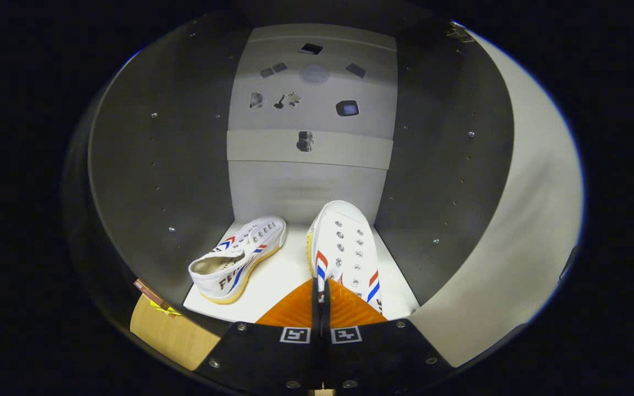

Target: Open the shoe cabinet door, grab the shoes and put them into the shoe cabinet, then close the shoe cabinet door.

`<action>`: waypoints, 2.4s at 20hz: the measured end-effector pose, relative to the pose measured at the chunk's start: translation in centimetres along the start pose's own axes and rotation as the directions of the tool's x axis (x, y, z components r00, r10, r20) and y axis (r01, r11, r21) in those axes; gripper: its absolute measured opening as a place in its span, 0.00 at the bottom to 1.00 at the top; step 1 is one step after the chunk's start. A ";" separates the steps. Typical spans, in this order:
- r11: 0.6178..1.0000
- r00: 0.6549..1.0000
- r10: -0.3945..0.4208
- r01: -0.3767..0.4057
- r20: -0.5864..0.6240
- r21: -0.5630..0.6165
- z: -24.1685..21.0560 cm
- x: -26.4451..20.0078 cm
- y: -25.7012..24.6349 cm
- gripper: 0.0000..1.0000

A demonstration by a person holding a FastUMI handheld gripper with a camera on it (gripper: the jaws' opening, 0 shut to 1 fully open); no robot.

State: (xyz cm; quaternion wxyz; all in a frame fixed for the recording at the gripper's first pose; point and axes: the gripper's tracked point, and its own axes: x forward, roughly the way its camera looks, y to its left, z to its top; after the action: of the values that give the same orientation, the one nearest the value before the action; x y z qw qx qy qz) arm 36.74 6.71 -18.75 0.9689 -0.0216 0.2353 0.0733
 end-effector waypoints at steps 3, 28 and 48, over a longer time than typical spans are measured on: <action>1.000 0.998 -0.010 0.008 -0.063 -0.026 -0.5 3.4 0.1 0.00; 0.996 0.983 0.027 -0.011 0.181 -0.089 2.2 -13.3 -1.0 0.95; 0.935 0.897 -0.350 0.354 0.272 0.035 -4.4 -40.6 -14.1 0.95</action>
State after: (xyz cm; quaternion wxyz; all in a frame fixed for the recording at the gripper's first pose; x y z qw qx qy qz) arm 1.19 -12.89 -3.95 0.9891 -0.0607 0.0910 -0.0989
